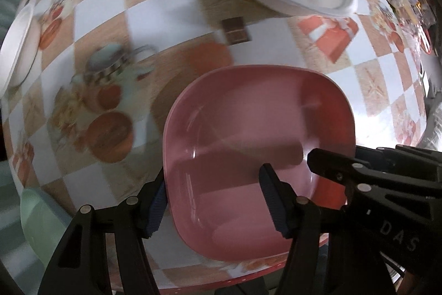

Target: Organize plates and bowls

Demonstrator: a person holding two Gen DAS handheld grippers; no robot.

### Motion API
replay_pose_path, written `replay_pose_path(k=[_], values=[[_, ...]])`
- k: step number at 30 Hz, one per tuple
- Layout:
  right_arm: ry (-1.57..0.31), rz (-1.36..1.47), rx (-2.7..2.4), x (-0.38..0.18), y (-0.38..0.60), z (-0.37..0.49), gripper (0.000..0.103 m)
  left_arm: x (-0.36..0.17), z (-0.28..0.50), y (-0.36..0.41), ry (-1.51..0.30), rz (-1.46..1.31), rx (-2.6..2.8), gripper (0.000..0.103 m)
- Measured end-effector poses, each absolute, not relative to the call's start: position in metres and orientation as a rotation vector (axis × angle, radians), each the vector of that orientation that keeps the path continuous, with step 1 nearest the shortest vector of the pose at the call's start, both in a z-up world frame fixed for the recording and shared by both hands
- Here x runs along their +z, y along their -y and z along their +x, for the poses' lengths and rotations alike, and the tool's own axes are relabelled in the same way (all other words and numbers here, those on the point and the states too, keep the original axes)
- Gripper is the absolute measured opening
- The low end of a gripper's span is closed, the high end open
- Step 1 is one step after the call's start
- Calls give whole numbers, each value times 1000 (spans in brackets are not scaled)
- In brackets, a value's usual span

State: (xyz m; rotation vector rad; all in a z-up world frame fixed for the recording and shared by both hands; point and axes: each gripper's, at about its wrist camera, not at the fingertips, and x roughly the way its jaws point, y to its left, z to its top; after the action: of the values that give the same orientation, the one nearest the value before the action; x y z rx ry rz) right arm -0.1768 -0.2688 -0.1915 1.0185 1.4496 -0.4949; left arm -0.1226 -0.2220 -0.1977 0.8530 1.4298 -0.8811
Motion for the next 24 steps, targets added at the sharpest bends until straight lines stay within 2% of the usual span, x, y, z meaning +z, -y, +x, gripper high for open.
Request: replay_pose_path(k=[24], values=[[-1507,882,-421,-204,212,-106,29,-199,-61,164,-1458,780,-814,67]])
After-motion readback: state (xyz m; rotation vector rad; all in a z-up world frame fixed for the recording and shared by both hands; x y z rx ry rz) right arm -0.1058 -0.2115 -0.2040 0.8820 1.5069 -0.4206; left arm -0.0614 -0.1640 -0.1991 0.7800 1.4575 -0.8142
